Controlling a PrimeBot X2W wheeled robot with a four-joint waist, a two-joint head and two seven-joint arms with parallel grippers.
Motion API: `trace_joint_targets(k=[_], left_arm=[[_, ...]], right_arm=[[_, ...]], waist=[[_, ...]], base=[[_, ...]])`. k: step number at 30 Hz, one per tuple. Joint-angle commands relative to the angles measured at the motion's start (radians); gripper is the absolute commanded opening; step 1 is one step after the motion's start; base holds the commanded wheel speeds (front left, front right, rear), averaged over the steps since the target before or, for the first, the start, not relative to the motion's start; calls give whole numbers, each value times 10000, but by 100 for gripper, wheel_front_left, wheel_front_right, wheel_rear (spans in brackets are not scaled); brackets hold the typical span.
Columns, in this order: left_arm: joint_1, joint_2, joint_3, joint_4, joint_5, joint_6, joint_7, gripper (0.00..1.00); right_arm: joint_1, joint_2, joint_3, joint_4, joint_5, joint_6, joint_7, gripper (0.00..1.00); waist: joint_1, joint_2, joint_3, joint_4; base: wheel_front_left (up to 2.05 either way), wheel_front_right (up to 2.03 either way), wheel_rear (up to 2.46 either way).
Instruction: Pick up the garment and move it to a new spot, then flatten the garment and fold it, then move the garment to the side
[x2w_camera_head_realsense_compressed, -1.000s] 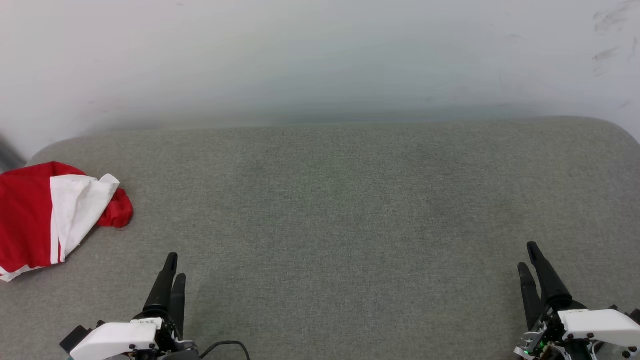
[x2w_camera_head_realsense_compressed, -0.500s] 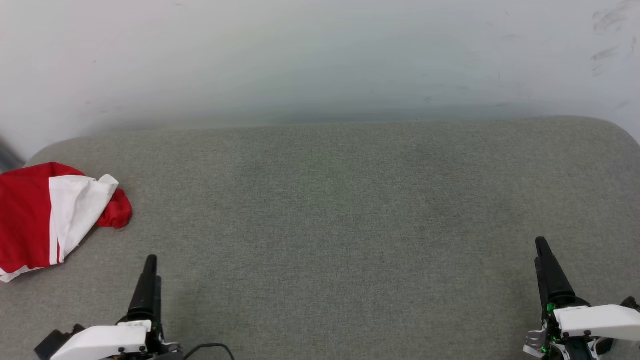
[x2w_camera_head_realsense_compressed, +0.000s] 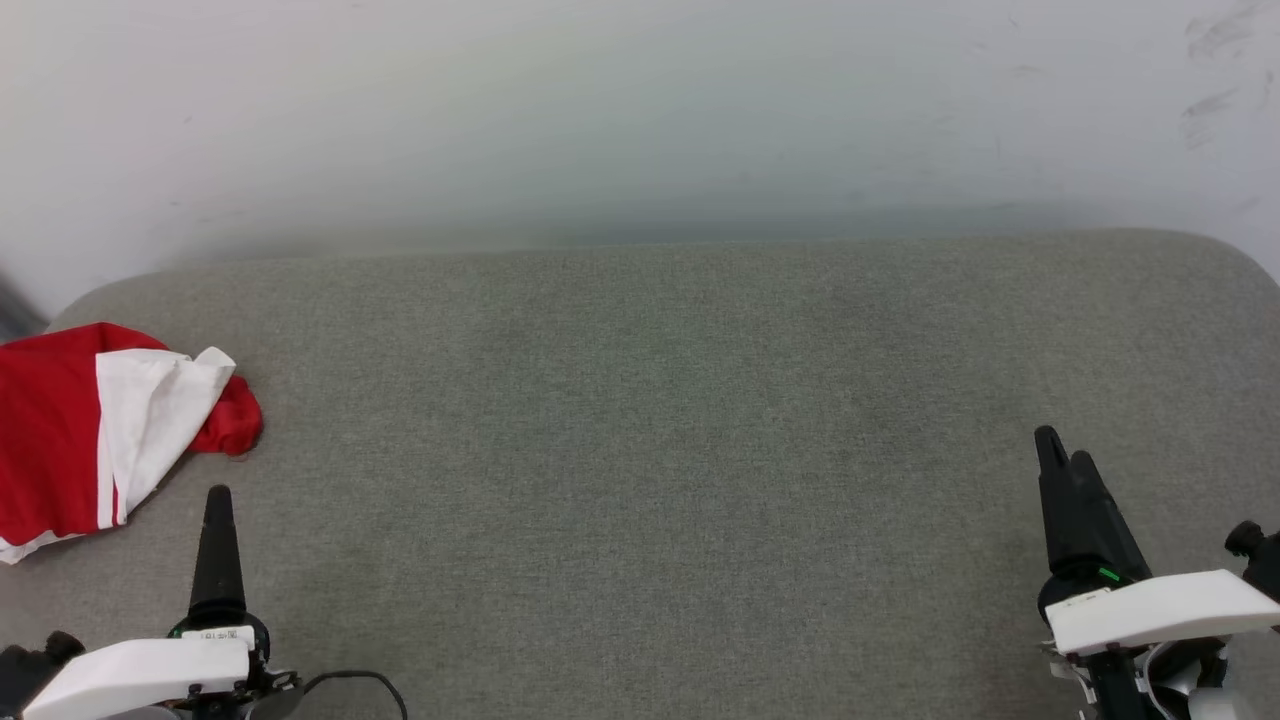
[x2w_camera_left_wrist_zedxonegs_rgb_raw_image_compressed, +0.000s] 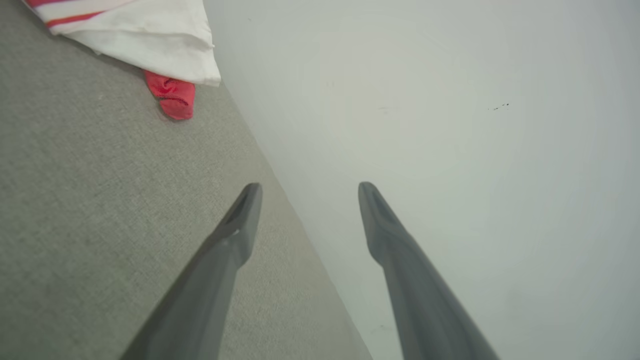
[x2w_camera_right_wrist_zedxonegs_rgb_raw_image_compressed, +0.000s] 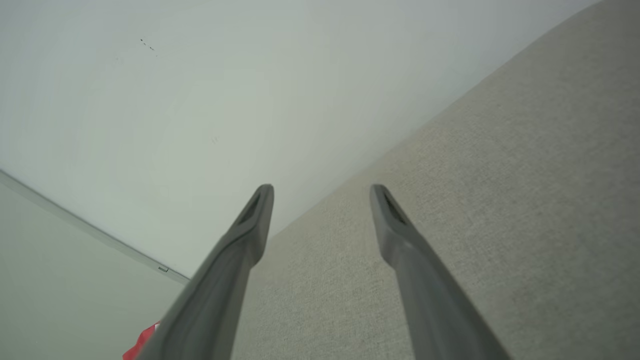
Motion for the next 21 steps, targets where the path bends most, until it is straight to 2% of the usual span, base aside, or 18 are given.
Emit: trace_joint_targets(k=[1,7,14,21], left_arm=[[-220,29,51,-514,606,-11,-111,100],[62,30,-578,-1527,2316,332,-312,100],[340,33,-1549,-2389,3990,738,-543,100],[494,35,-2319,-2677,5677,879,-748,100]], right_arm=[[-248,-4,120,-422,-808,3,-132,100],[-274,-3,297,-1023,-2586,3,-337,100],[-182,-2,482,-1308,-4139,3,-565,100],[-104,-1,555,-1321,-5383,3,-769,100]], waist=[[0,-1,14,2],[0,-1,47,7],[0,-1,67,-10],[0,-1,86,-53]], base=[[0,0,0],[0,0,0],[0,0,0],[0,0,0]])
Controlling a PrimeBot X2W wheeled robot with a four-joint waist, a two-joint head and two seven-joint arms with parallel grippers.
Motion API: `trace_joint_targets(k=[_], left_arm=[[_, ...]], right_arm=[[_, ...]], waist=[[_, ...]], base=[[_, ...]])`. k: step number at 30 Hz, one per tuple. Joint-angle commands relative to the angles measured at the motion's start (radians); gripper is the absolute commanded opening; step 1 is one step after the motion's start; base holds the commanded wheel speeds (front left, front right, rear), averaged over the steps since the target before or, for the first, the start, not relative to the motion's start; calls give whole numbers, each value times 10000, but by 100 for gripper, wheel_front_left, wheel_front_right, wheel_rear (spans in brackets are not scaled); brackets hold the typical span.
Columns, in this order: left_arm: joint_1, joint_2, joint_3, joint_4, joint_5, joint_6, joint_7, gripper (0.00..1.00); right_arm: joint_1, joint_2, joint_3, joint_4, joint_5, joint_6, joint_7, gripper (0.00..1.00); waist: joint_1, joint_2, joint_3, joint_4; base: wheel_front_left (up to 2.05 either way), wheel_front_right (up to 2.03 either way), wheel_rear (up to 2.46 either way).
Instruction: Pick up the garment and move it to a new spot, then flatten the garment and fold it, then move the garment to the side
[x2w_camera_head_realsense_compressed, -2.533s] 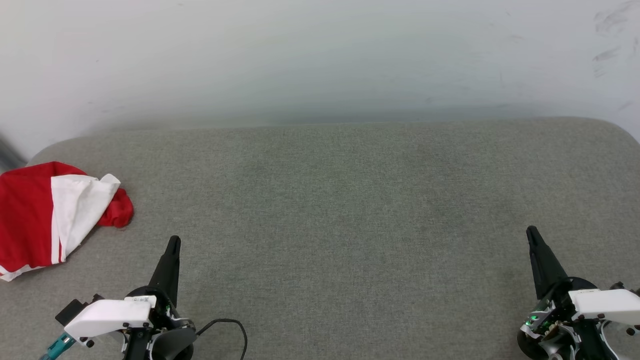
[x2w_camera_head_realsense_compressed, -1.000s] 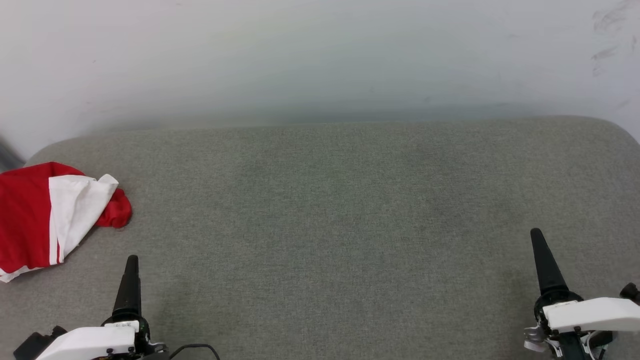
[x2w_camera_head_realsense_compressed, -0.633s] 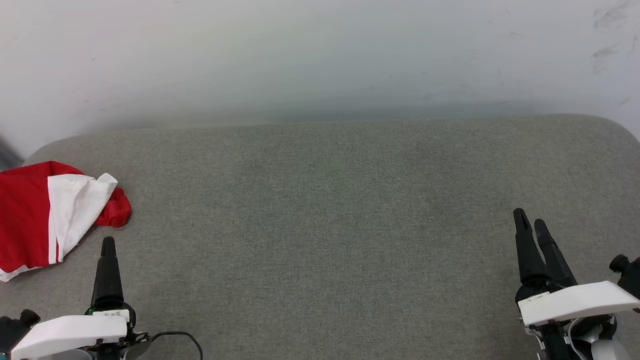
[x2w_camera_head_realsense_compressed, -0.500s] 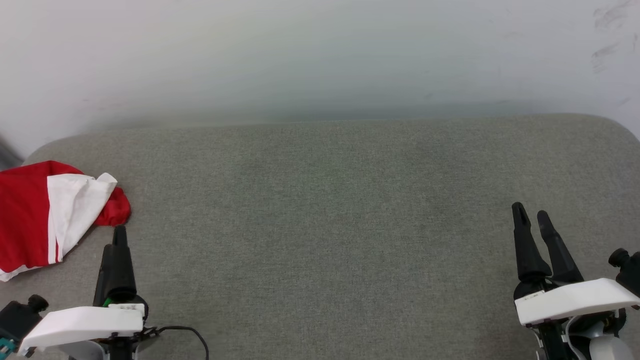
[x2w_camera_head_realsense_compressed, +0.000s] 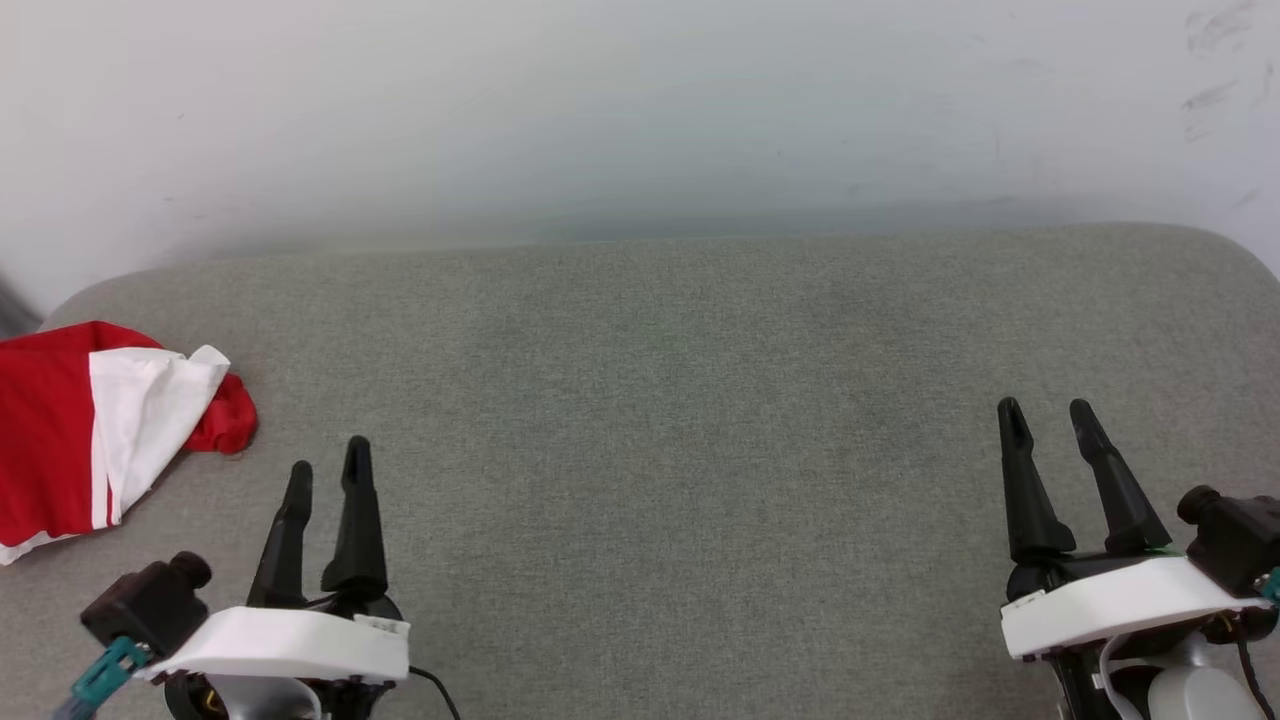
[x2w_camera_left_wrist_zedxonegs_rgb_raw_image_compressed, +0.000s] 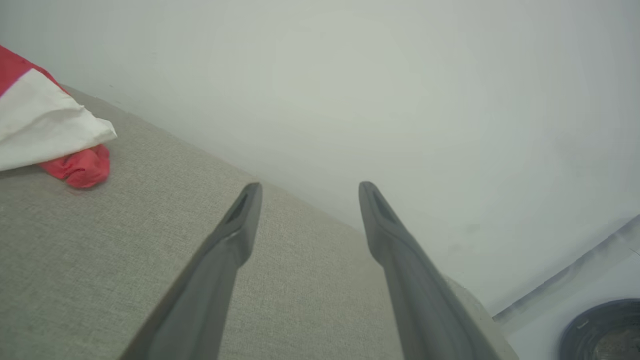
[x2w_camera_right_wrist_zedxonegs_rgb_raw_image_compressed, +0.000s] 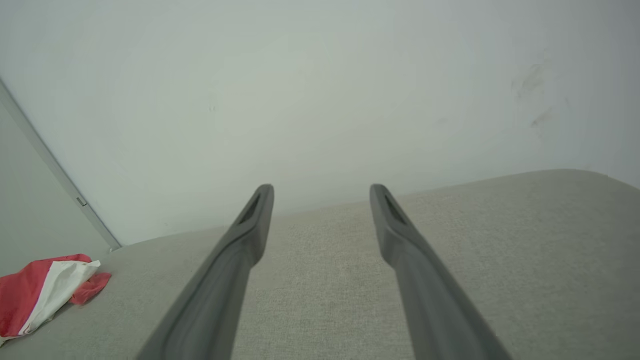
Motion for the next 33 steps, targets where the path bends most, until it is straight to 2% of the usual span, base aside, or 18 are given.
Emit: trace_joint_targets(k=[1,4,7,11,21,33], left_arm=[[-21,27,-168,-233,562,61,-119,100],[19,36,-449,-293,1312,82,-205,100],[57,101,-683,-306,1917,364,-285,100],[63,235,-954,-345,2396,756,-398,100],[110,697,-1786,-268,3309,1383,-619,100],[178,942,-2250,190,4360,1719,-887,100]], right_arm=[[-47,-1,27,-133,-500,3,-112,100],[-26,-1,50,-132,-996,3,-205,100],[7,0,72,-103,-1473,2,-283,100],[35,0,114,-81,-2064,2,-387,100],[95,2,123,-36,-3187,2,-615,100],[132,3,122,120,-4482,1,-892,100]], waist=[[-1,0,2,-10],[-1,0,5,-26],[-1,0,9,-42],[-1,0,16,-57],[-1,0,24,-66],[-1,0,23,-111]], base=[[0,0,0],[0,0,0],[0,0,0],[0,0,0],[0,0,0],[0,0,0]])
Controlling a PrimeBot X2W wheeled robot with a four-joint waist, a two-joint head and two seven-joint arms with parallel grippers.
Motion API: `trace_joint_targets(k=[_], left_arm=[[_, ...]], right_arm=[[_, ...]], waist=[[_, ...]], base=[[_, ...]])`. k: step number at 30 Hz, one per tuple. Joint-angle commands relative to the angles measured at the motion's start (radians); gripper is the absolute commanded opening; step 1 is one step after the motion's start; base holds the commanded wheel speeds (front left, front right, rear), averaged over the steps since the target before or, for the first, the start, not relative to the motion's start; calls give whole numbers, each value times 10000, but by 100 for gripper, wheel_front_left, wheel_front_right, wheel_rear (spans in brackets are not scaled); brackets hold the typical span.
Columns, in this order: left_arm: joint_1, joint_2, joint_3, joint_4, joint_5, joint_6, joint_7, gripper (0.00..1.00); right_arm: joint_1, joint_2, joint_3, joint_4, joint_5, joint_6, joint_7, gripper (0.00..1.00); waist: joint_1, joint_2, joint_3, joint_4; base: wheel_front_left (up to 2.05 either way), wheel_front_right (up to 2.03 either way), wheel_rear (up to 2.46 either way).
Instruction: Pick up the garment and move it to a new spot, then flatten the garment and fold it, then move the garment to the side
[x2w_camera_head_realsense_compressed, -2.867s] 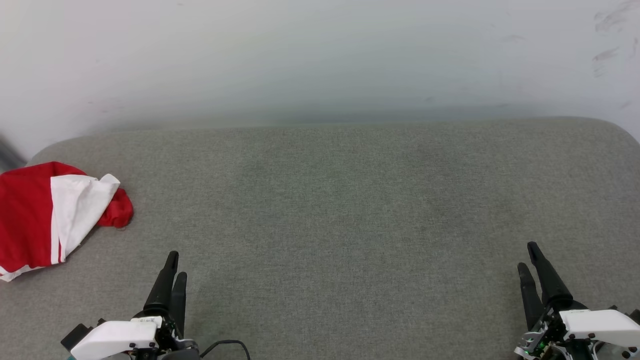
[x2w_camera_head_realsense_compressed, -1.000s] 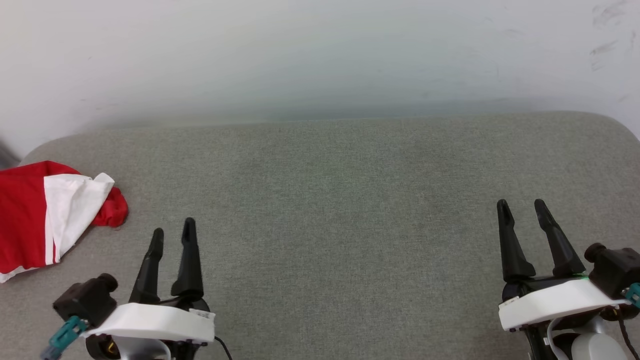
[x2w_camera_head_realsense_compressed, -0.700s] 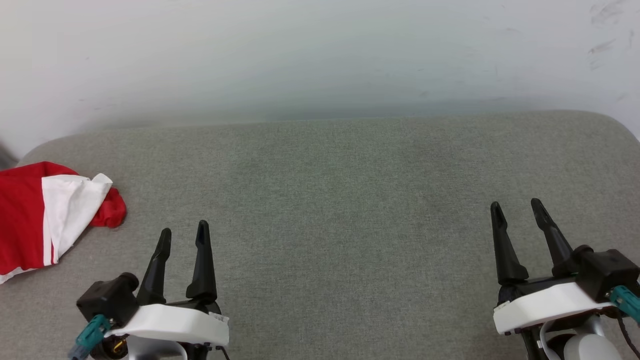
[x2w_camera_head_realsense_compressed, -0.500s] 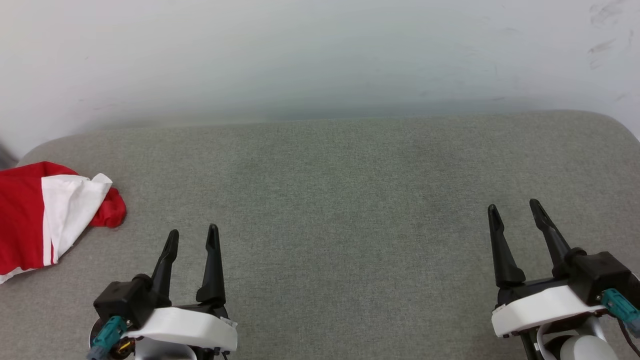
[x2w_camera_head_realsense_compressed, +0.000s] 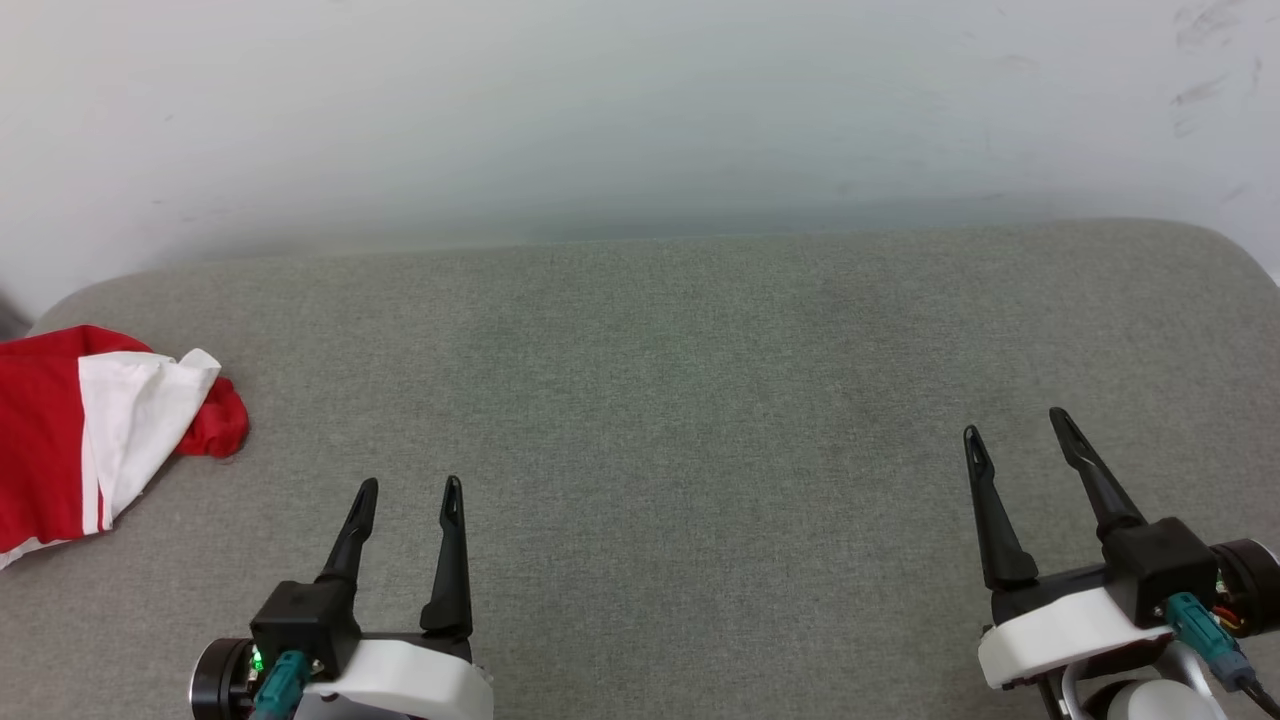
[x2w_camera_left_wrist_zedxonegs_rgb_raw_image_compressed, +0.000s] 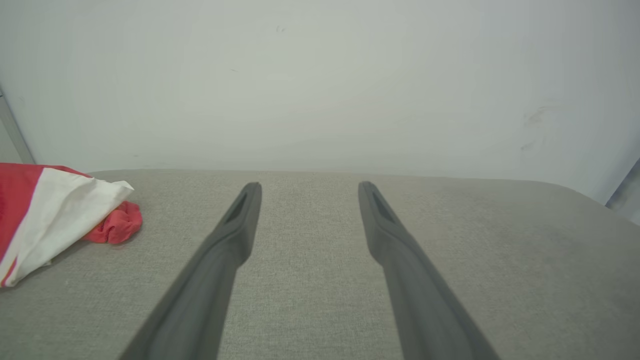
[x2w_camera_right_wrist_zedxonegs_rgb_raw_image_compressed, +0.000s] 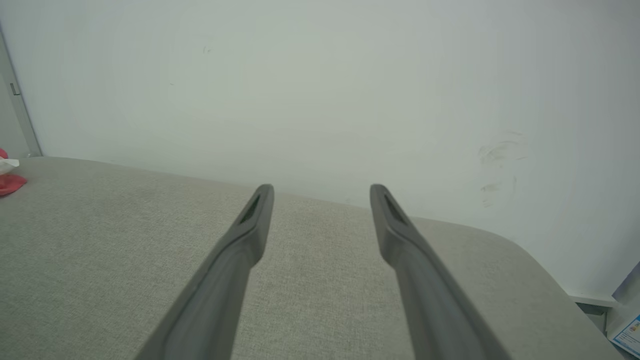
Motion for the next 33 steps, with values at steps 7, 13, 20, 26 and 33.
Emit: trace_joint_targets(k=[7,13,20,26,33], left_arm=[[32,120,-339,-68,551,209,-212,100],[196,-260,199,-203,320,-231,-328,100],[419,-719,1042,80,351,-1281,-466,100],[537,-836,1275,562,713,-1799,-577,100],[564,-843,1264,833,1070,-1717,-699,100]], right_arm=[[-23,6,3,-228,-288,-3,-222,100],[63,7,-39,-181,436,-3,-345,100],[169,8,77,349,1751,-3,-477,100],[185,10,186,673,1638,-3,-599,100],[154,11,310,791,1349,-3,-715,100]], waist=[[0,0,2,-45],[0,0,10,-75],[0,0,-28,-95],[0,0,-42,-115],[0,0,-51,-140]], base=[[0,0,0],[0,0,0],[0,0,0],[0,0,0],[0,0,0]])
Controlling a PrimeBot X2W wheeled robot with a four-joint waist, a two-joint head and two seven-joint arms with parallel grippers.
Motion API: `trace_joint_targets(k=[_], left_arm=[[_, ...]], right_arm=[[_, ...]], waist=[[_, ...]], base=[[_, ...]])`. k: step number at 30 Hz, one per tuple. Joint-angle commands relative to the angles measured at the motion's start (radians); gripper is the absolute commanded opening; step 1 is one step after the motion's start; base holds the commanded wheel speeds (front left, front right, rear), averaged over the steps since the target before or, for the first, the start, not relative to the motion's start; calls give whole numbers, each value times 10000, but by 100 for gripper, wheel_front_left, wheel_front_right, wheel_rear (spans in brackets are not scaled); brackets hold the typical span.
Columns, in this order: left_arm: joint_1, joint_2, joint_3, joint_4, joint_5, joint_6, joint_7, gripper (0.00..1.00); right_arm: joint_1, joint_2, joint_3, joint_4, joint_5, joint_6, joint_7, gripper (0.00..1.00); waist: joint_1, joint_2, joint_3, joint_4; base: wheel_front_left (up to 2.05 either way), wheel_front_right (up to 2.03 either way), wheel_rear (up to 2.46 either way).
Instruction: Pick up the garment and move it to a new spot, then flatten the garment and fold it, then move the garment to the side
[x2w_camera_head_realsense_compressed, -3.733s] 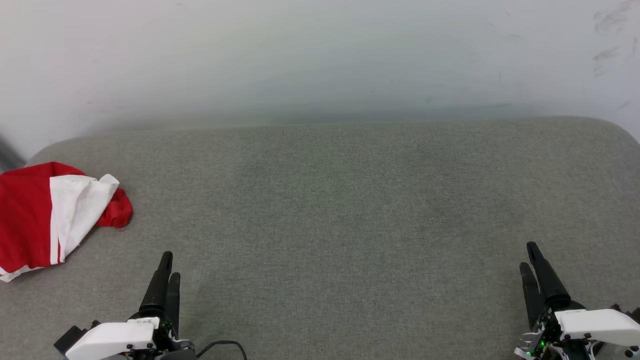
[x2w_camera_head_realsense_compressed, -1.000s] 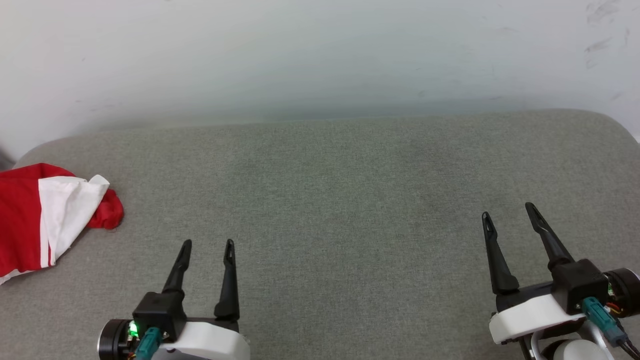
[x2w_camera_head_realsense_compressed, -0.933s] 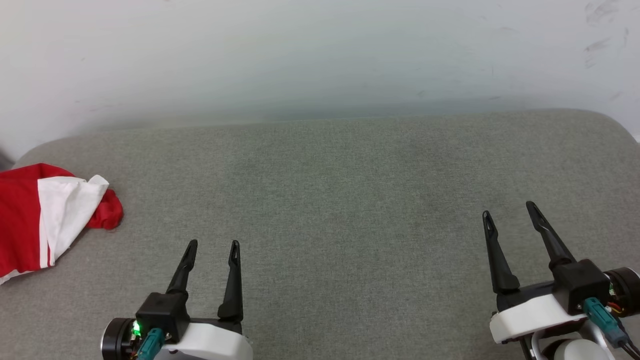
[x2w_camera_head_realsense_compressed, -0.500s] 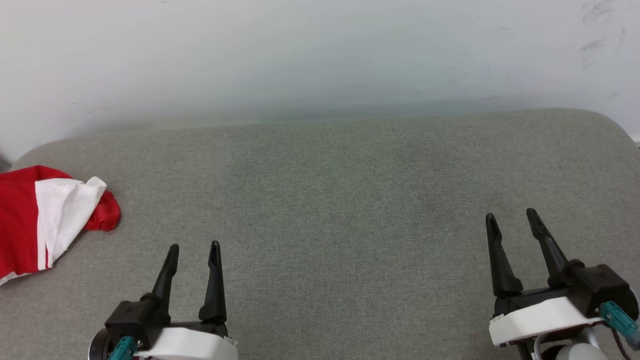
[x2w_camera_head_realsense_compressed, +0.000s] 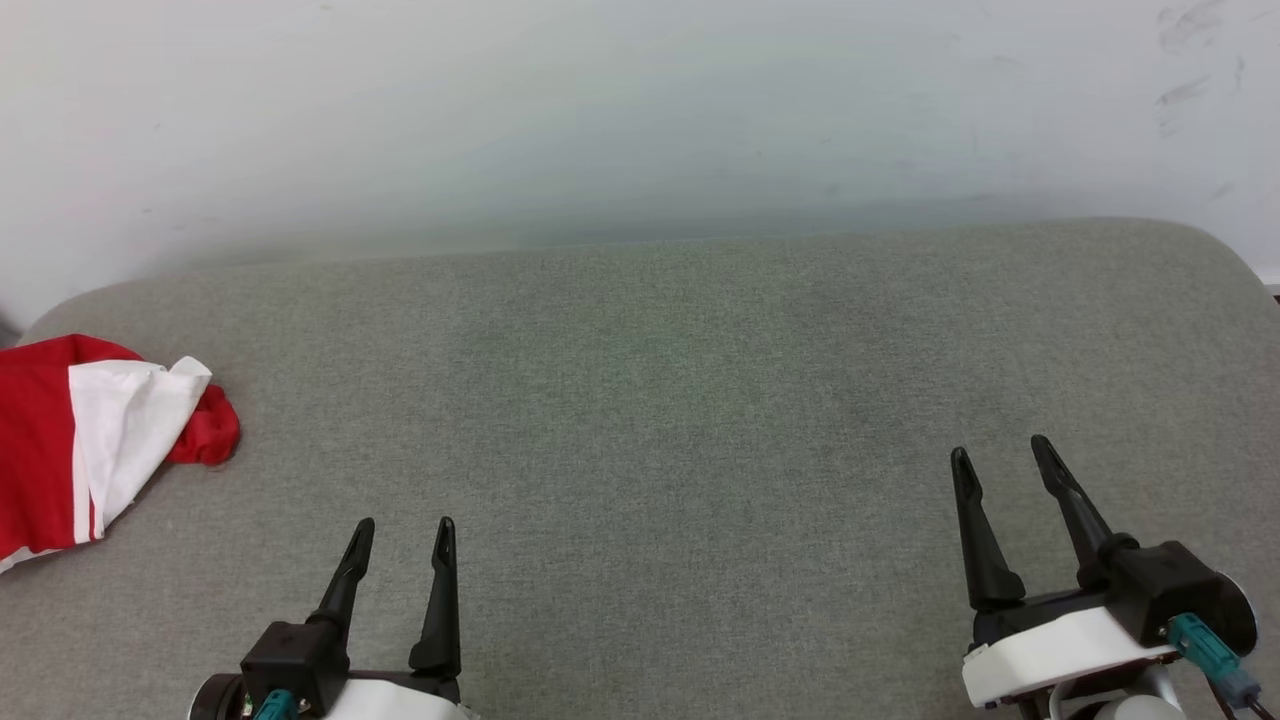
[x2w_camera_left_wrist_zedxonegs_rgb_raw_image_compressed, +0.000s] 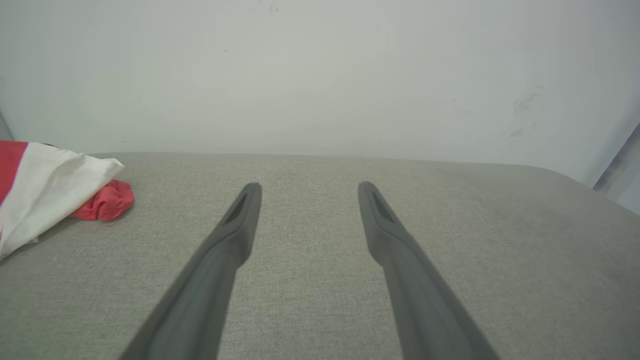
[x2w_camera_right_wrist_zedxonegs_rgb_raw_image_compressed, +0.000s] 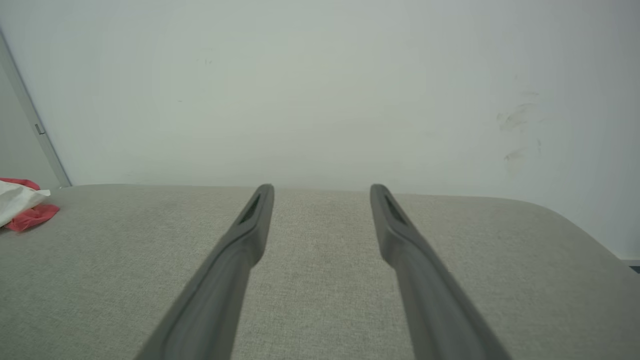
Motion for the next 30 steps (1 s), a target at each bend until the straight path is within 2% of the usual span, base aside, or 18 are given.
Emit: trace_joint_targets(k=[1,9,15,16,30], left_arm=[[107,-12,-2,-22,132,52,-89,100],[48,-14,-25,-58,137,63,-68,100],[-12,-12,49,-40,201,61,-68,100],[30,-12,159,-59,236,35,-68,100],[126,-14,535,-116,385,-42,-68,100]], right_arm=[[71,13,16,34,-129,-3,-66,100],[79,13,60,150,-1,-3,-63,100],[172,14,143,128,-62,-3,-63,100],[190,14,259,104,-114,-3,-62,100],[226,13,891,118,-295,-3,-62,100]], waist=[[0,0,-1,0],[0,0,34,63],[0,0,53,414],[0,0,44,710],[0,0,86,2475]], base=[[0,0,0],[0,0,0],[0,0,0],[0,0,0],[0,0,0]])
